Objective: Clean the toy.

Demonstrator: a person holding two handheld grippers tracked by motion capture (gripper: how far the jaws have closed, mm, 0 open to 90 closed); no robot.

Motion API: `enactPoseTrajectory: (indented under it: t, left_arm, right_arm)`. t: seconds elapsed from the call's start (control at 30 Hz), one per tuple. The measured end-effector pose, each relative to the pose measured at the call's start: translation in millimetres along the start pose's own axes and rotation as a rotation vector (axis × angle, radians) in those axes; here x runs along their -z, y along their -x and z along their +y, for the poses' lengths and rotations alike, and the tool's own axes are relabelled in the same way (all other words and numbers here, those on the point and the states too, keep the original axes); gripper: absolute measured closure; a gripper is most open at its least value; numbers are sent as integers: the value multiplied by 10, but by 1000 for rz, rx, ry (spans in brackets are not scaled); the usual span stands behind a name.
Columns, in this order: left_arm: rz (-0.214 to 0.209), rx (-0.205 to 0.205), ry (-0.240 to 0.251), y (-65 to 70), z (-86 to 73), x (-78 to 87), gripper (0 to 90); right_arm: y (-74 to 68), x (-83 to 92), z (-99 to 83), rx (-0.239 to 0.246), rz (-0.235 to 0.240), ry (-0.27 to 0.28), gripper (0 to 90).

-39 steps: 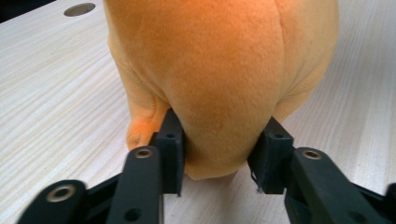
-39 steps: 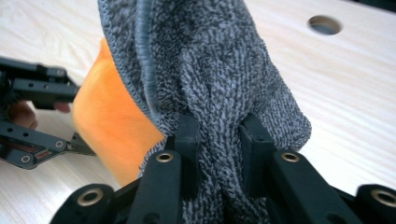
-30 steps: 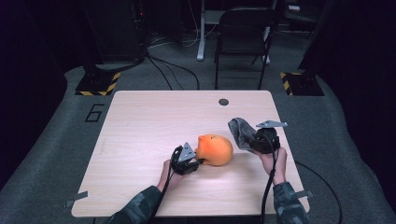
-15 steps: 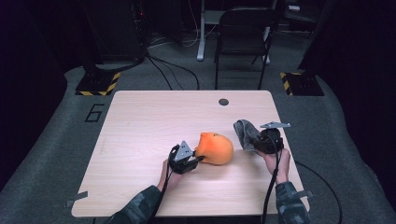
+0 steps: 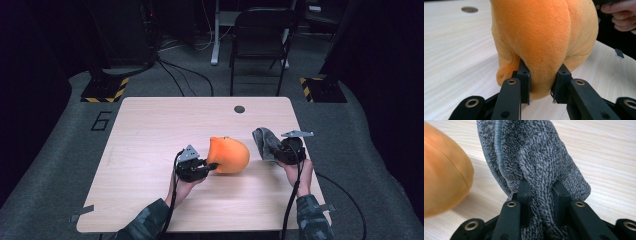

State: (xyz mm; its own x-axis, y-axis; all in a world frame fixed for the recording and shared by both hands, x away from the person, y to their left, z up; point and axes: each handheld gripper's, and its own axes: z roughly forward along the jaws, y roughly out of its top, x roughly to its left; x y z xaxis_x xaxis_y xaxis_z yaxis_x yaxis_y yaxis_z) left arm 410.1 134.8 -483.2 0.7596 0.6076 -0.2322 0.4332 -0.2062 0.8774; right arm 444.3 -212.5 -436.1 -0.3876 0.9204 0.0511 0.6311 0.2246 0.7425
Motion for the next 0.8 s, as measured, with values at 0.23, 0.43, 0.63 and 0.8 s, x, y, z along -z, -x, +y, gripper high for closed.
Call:
enactPoseTrajectory:
  t: [0.23,0.43,0.63,0.8]
  left_arm:
    - [16,93,-68,-74,-80,-122,697]
    - [29,98,-67,-55,-76,-141,681]
    - [39,78,-75,-26,-68,-142,662]
    - [49,59,-75,-4,-71,-164,641]
  right_arm:
    - [-64,149,83,-1,38,28,721]
    - [-604,385,298,104,136,62,720]
    - [-1180,306,321,219,191,44,717]
    - [-1261,114,264,227,186,24,714]
